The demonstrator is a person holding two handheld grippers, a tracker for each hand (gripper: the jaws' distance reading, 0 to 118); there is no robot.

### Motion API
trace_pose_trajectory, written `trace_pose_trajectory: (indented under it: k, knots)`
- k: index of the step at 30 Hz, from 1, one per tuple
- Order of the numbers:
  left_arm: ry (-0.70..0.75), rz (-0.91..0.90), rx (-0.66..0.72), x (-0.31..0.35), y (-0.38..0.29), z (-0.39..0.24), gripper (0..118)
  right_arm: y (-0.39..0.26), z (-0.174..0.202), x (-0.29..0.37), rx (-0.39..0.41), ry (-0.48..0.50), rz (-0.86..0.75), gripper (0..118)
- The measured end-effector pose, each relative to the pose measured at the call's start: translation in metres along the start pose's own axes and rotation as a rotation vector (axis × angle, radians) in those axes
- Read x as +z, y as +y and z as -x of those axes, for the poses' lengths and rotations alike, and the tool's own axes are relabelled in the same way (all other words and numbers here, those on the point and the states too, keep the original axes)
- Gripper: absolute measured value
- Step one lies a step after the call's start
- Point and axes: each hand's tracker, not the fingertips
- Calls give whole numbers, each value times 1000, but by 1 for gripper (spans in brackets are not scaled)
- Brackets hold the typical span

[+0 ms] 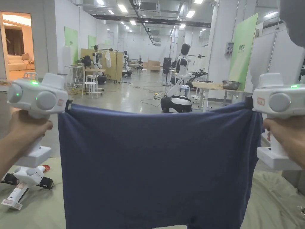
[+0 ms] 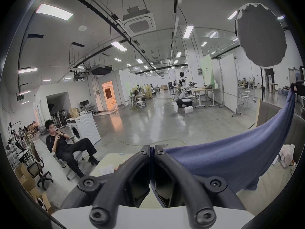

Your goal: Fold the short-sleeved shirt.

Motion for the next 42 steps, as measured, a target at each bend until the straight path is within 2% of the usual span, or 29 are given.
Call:
trace_pose_trajectory:
  k: [3, 7, 10, 14, 17, 29, 42]
  knots:
    - [-23, 42, 34, 3, -34, -4, 0, -33, 4, 15, -7, 8, 34, 0]
    - [-51, 75, 64, 8, -72, -9, 0, -69, 8, 33, 43, 4, 69, 0]
    - [-60, 76, 71, 20, -90, -10, 0, -91, 10, 50, 47, 9, 77, 0]
    - [-76, 51, 102, 49, -102, -2, 0, -109, 9, 79, 57, 11, 81, 0]
    - [-81, 25, 109, 71, -113, 4, 0, -122, 6, 105, 25, 21, 77, 0]
    - [-100, 12, 165, 170, -190, 18, 0, -199, 6, 203, 65, 48, 131, 0]
    - [-140, 207, 220, 258, -337, 12, 0, -327, 16, 302, 68, 38, 333, 0]
